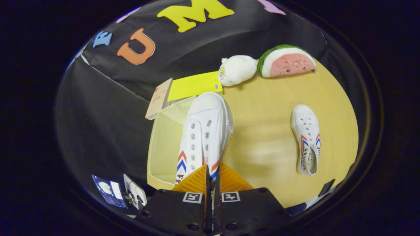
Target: Open the storage box then place both shoes into the box .Put the left shoe in first, then the right shoe, with the right side of both shoes facing outward in a uniform manner.
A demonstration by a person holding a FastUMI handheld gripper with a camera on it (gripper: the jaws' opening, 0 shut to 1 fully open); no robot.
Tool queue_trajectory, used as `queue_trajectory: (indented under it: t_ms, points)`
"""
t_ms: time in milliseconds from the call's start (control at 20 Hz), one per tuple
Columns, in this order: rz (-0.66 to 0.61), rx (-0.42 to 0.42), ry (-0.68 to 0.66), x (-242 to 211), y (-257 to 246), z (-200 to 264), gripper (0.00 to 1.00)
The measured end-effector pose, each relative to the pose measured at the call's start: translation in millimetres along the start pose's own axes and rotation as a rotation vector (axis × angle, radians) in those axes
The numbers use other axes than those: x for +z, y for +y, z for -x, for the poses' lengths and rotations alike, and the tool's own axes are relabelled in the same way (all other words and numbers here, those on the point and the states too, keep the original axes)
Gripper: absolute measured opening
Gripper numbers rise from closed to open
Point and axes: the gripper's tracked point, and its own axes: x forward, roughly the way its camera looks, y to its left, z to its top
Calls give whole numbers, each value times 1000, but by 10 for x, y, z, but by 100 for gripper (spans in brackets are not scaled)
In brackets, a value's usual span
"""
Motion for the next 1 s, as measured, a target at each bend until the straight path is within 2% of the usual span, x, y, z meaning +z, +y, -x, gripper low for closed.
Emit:
queue_trajectory:
  t_ms: [300, 500, 650, 800, 1000]
  points:
    - [51, -3, 41, -114, 701, -437, 7]
    - [49, 19, -7, 6, 1069, -820, 8]
    - [56, 7, -7, 27, 1154, -1110, 8]
    - [69, -66, 28, -76, 1077, -1382, 8]
    - [56, -69, 82, -215, 1108, -1730, 8]
